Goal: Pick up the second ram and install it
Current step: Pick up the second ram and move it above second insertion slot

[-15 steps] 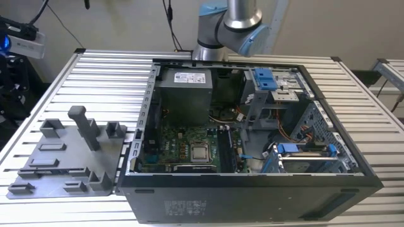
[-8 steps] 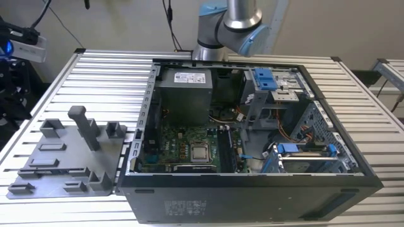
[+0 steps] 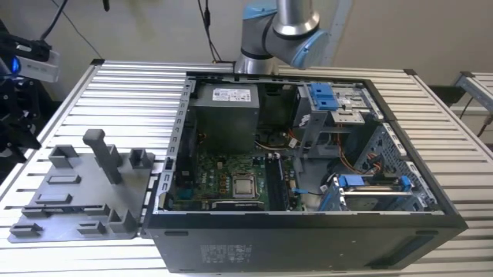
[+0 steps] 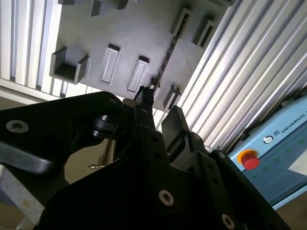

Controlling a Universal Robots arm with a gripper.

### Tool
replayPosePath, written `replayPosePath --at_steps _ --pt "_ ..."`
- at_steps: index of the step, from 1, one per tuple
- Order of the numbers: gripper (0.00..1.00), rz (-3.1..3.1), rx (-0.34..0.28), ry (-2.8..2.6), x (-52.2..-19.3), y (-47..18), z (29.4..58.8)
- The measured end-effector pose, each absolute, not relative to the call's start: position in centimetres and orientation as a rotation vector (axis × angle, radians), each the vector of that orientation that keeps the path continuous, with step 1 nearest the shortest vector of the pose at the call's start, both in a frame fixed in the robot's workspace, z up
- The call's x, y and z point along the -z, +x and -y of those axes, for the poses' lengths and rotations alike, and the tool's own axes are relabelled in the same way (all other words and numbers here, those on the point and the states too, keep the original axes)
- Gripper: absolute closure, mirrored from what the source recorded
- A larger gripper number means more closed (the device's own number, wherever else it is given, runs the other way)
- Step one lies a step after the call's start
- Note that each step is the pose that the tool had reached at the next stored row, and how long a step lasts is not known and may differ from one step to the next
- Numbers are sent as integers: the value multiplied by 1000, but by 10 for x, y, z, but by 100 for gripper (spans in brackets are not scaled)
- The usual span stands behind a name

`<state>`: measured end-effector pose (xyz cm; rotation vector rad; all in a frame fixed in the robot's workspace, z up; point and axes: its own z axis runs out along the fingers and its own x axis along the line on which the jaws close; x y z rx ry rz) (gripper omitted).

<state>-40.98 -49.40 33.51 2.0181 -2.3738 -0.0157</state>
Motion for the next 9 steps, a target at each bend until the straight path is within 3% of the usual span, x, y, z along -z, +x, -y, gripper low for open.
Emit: replayPosePath --at_steps 9 --pt "64 2374 16 2018 -325 -411 494"
